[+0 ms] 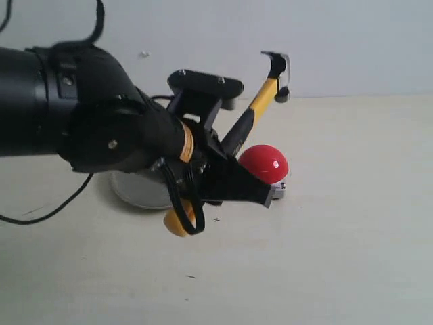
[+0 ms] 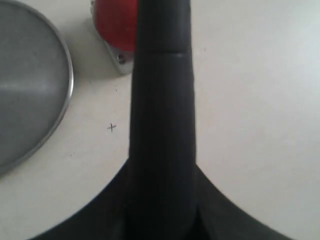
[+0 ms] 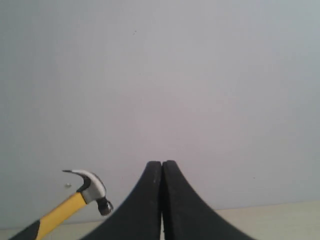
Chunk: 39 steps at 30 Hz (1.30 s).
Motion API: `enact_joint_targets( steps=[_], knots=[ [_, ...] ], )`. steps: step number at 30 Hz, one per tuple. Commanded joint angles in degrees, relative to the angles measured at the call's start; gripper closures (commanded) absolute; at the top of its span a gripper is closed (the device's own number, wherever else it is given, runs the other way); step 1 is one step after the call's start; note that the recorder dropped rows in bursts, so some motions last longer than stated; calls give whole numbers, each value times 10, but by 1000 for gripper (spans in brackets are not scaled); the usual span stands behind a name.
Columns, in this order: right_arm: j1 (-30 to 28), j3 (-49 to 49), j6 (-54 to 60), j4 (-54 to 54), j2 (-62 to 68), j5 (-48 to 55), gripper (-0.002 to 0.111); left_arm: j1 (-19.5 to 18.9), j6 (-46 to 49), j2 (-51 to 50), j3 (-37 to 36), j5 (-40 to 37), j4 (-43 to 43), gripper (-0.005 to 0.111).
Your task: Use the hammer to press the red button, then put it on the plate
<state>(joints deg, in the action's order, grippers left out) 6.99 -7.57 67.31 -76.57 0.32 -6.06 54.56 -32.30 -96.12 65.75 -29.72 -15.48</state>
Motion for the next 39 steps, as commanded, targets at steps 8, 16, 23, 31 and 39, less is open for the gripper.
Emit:
enact_joint_targets(
  steps=[8, 16, 23, 31, 39],
  knots=[
    [-4, 2, 0, 5, -3, 1, 108, 1, -15, 33, 68, -7, -72, 107],
    [-4, 2, 0, 5, -3, 1, 108, -31, -44, -150, 54, -2, -51, 107],
    [-4, 2, 0, 5, -3, 1, 108, -39, -10, -3, 117, -3, -58, 107],
    [-4, 2, 0, 5, -3, 1, 108, -80, 52, 54, 81, 10, 28, 107],
    [-4, 2, 0, 5, -3, 1, 108, -140, 199, 62, -78, 191, 256, 107]
  ],
)
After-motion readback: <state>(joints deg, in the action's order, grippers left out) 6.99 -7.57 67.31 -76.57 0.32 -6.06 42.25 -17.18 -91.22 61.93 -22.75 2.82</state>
